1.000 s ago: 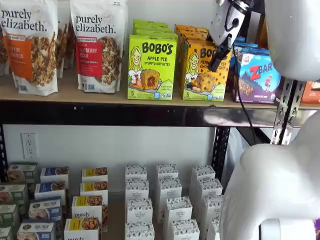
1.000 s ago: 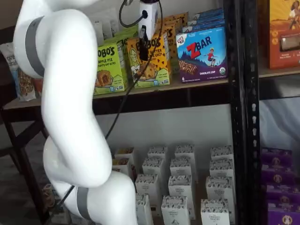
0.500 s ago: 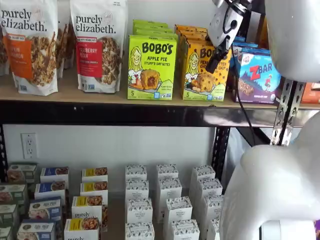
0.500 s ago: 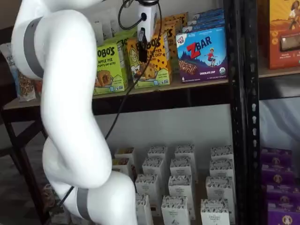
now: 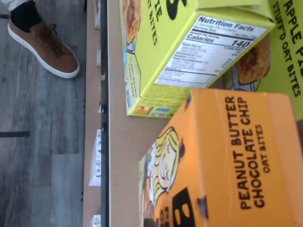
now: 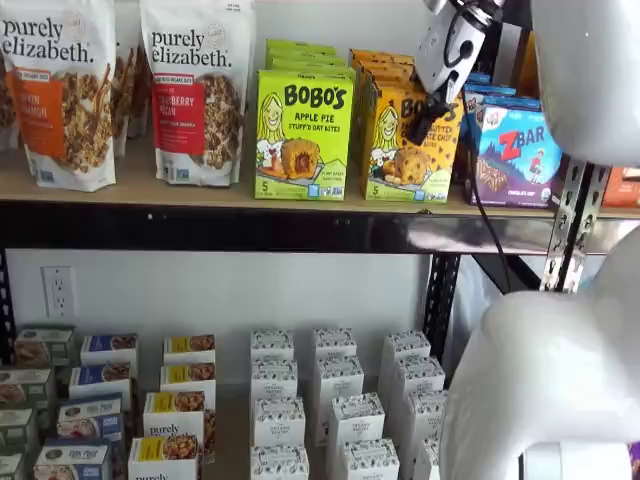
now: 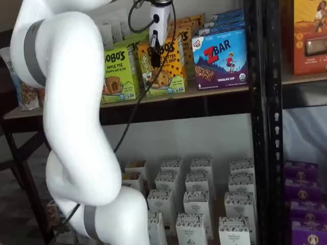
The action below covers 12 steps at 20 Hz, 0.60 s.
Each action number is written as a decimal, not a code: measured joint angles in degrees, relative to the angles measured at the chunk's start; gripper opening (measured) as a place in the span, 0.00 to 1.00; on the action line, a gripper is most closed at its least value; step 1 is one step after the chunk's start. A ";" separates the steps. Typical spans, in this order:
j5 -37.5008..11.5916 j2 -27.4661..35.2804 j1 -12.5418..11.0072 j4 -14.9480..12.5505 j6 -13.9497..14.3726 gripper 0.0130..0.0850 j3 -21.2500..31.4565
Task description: Pick up the orange box on the top shelf, the fifth box from the left
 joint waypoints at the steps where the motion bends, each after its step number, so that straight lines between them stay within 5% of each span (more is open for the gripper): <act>1: -0.46 -0.18 0.07 0.05 0.01 0.67 0.24; 12: -5.14 -1.56 1.72 -2.14 1.01 0.67 2.15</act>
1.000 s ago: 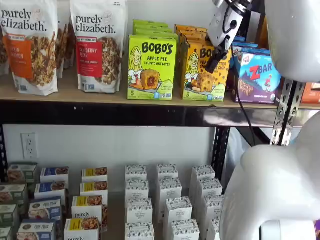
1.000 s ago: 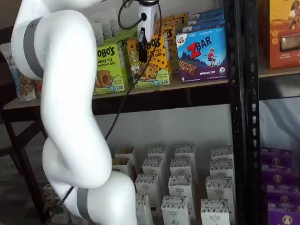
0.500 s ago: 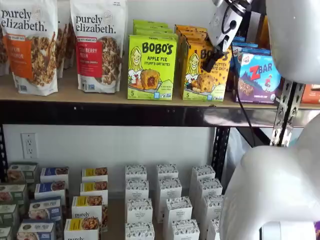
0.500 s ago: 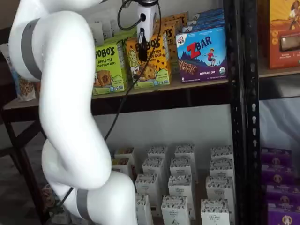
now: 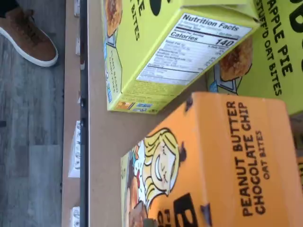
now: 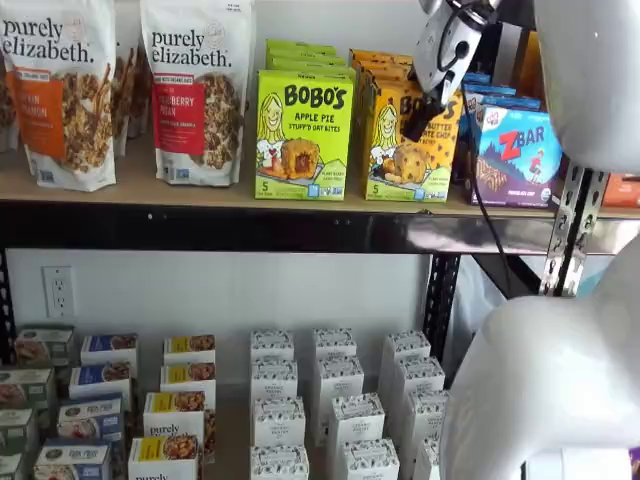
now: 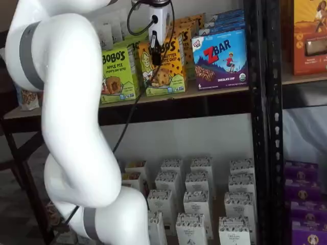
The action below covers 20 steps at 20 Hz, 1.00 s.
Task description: Pick up the orange box on the top shelf, the fifth box from the left
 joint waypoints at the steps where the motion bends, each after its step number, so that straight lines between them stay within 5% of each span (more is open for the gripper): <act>1: -0.13 0.00 0.13 -0.18 0.11 0.67 0.01; 20: 8.42 3.84 0.29 -4.67 1.04 0.67 -6.56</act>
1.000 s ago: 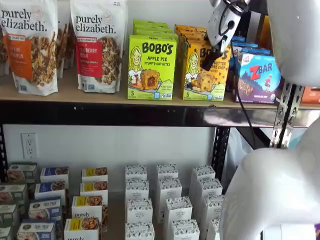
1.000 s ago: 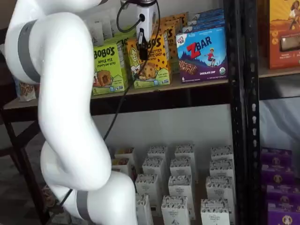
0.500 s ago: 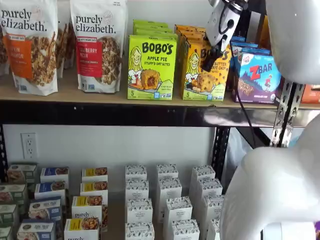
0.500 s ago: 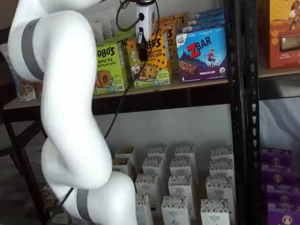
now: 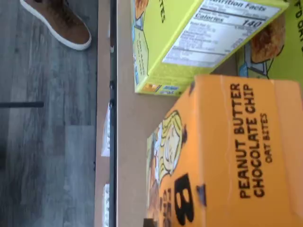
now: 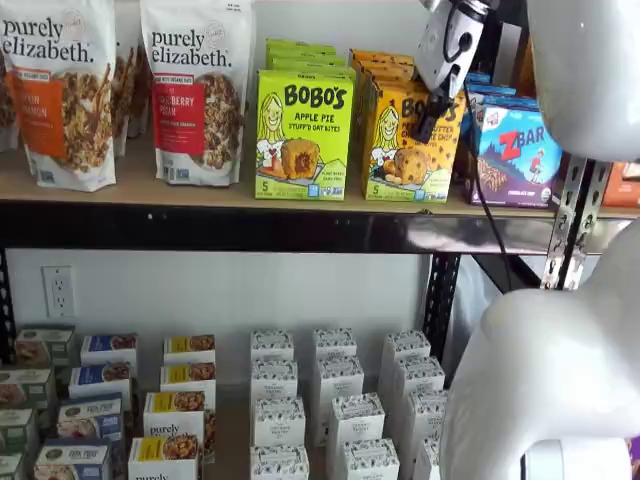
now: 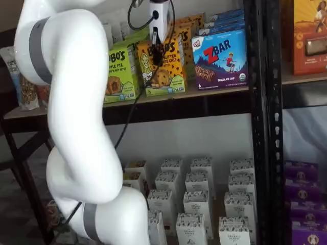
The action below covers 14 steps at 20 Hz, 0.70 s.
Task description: Pick up the orange box on the top shelf, the fifth box from the left
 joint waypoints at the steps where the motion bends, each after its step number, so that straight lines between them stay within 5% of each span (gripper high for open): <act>1: 0.11 0.14 0.06 -0.38 0.03 0.67 -0.20; 14: 6.21 3.62 0.33 -2.51 0.57 0.67 -5.25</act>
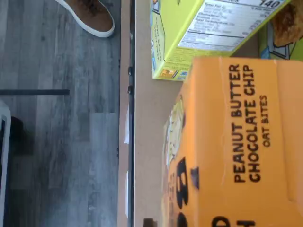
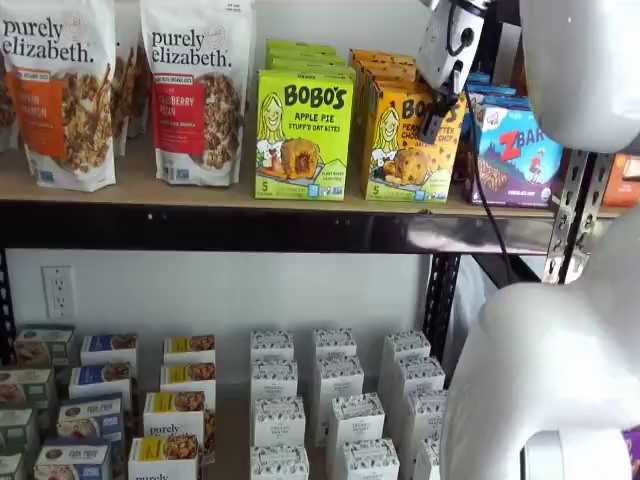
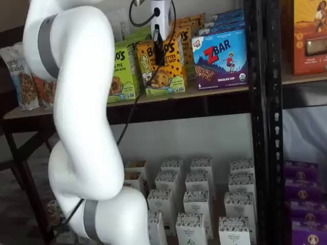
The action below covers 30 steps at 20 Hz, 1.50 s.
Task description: Pick up the orange box on the top shelf, the fifth box from the left
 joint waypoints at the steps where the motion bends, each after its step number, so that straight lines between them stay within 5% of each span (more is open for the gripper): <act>1: 0.16 0.10 0.10 -0.05 0.10 0.67 -0.11; 13: 0.48 0.53 1.22 -0.21 1.12 0.67 -0.15; 20: 0.29 0.40 1.41 0.01 1.33 0.44 0.04; 30: 0.18 0.31 1.47 0.23 1.42 0.44 0.08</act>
